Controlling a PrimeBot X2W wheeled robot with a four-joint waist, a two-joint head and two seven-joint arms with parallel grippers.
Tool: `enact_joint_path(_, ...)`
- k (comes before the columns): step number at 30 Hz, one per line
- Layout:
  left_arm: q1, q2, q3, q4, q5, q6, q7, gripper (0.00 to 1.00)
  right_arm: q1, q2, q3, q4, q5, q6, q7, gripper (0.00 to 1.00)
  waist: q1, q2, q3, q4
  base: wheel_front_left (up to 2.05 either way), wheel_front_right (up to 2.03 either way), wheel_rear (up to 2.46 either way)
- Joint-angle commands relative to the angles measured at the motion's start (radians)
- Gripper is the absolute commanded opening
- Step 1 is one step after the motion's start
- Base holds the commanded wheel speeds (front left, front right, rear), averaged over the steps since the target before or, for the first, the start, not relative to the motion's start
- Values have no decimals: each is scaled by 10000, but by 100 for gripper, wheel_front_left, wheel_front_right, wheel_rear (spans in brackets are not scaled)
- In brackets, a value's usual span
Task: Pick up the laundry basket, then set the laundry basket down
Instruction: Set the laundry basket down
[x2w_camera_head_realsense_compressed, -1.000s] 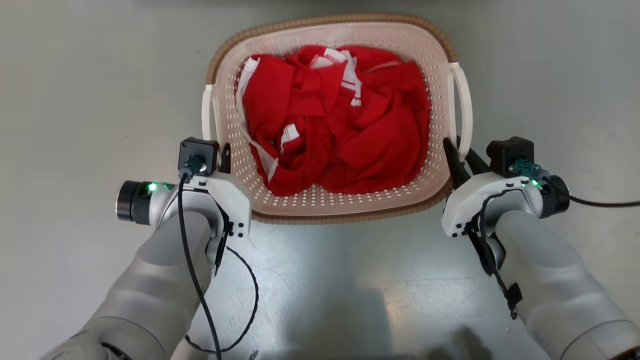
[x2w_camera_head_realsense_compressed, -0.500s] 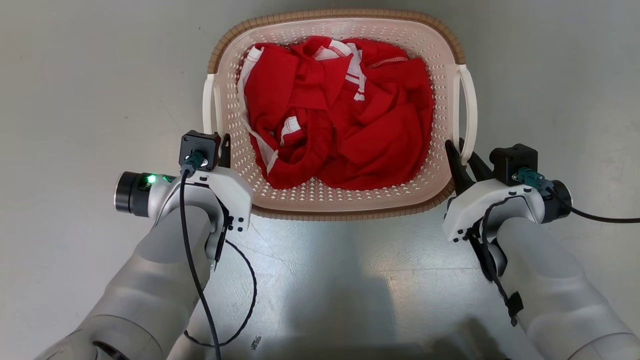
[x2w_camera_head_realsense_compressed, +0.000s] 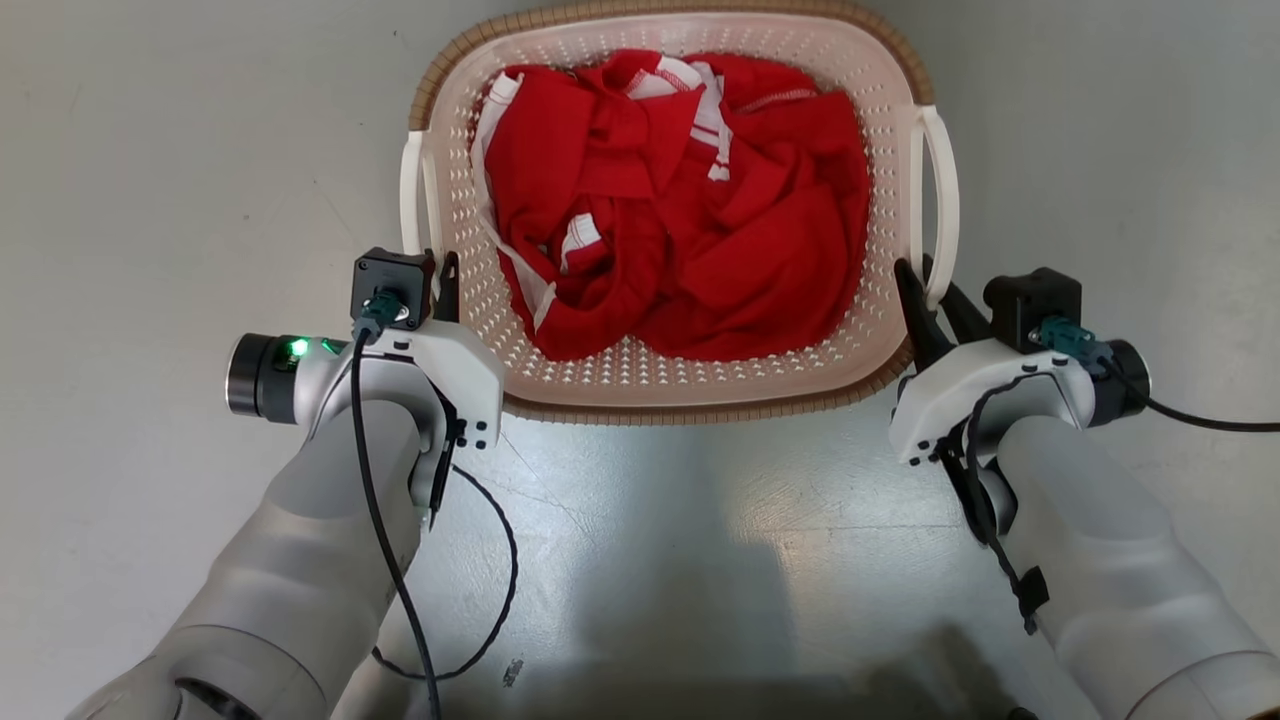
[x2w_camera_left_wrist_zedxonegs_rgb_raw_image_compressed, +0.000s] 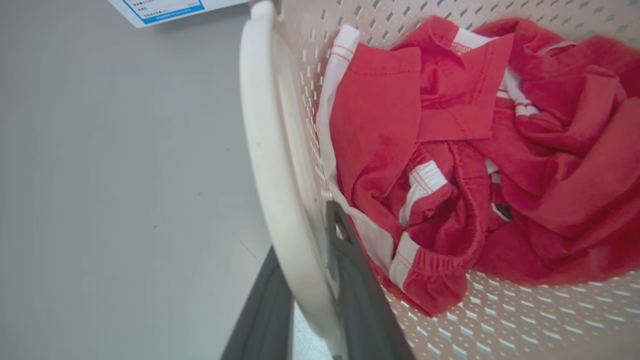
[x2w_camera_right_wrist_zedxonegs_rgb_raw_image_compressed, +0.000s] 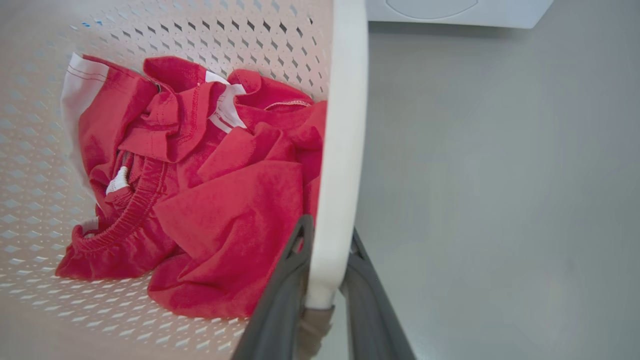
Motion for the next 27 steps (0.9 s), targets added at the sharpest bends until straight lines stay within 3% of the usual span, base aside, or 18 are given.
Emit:
enact_joint_path(1,-230,554,262,22,210,236,-122,0,376,-6,132,-74,-198,44,-141,0,-1,0,19,9,0,0,0)
enact_joint_path(27,-123,473,1114,10,941,127,-122,0,338,-6,-35,-248,-300,44,-141,0,-1,0,67,-63,0,0,0)
